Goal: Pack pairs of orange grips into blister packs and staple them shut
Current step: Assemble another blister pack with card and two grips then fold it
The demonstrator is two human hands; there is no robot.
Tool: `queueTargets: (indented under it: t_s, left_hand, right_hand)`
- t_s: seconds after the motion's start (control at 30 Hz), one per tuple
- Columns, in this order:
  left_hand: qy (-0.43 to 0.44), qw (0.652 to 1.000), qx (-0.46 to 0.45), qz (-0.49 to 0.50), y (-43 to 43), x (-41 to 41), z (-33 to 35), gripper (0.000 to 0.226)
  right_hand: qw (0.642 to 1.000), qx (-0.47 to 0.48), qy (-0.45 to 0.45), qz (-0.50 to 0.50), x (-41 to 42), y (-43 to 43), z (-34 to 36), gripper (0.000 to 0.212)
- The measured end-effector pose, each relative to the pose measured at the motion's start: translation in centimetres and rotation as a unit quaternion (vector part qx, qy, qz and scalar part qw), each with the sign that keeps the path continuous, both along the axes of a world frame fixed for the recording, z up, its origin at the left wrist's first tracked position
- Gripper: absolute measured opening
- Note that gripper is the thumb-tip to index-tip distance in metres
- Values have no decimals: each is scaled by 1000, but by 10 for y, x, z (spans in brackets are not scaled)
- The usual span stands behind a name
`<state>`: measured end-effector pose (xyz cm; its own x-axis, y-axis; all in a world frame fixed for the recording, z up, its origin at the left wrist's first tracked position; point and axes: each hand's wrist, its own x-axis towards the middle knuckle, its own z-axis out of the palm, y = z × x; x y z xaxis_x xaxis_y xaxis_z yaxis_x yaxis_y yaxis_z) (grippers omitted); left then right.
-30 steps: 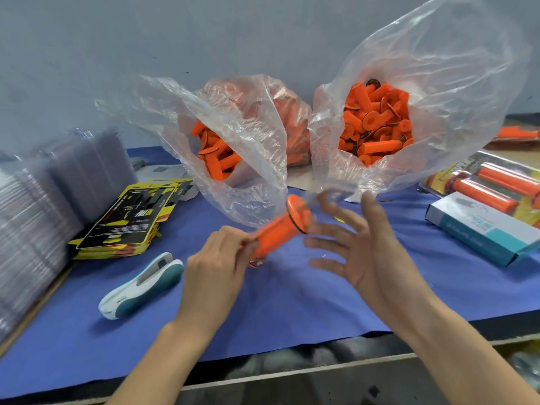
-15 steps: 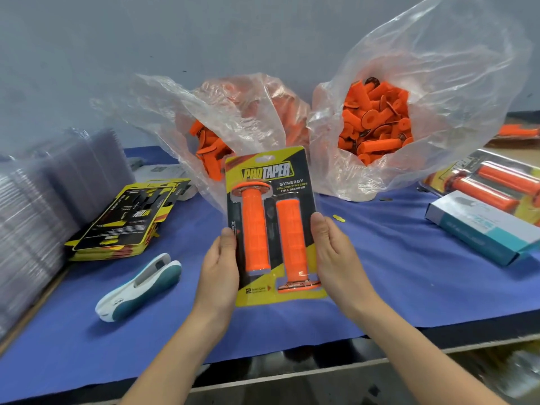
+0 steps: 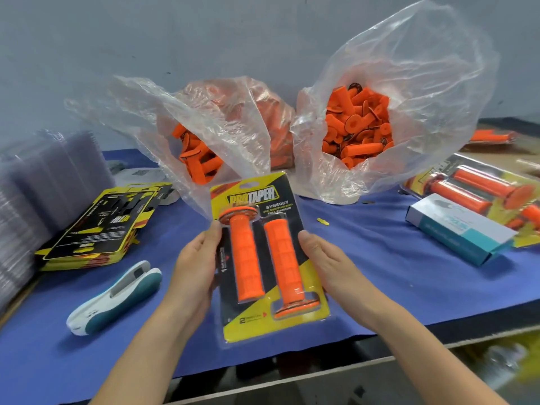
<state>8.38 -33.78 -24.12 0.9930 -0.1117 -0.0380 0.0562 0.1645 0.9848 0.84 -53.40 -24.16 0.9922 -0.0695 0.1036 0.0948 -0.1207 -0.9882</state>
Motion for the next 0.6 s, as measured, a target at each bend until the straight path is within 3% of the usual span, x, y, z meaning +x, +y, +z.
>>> queueTargets:
  t_s: [0.17, 0.3, 0.5, 0.6]
  left_hand:
    - [31, 998, 31, 41, -16, 7, -10, 38]
    - [37, 997, 67, 4, -28, 13, -15, 38]
    - [22, 998, 4, -51, -61, 7, -21, 36]
    - [25, 993, -2, -118, -89, -13, -22, 23]
  right_hand:
    - [998, -23, 55, 14, -6, -26, 5, 33]
    - [995, -8, 90, 44, -16, -50, 5, 27]
    - [994, -5, 55, -92, -16, -82, 5, 24]
    - [986, 22, 31, -165, -19, -102, 14, 21]
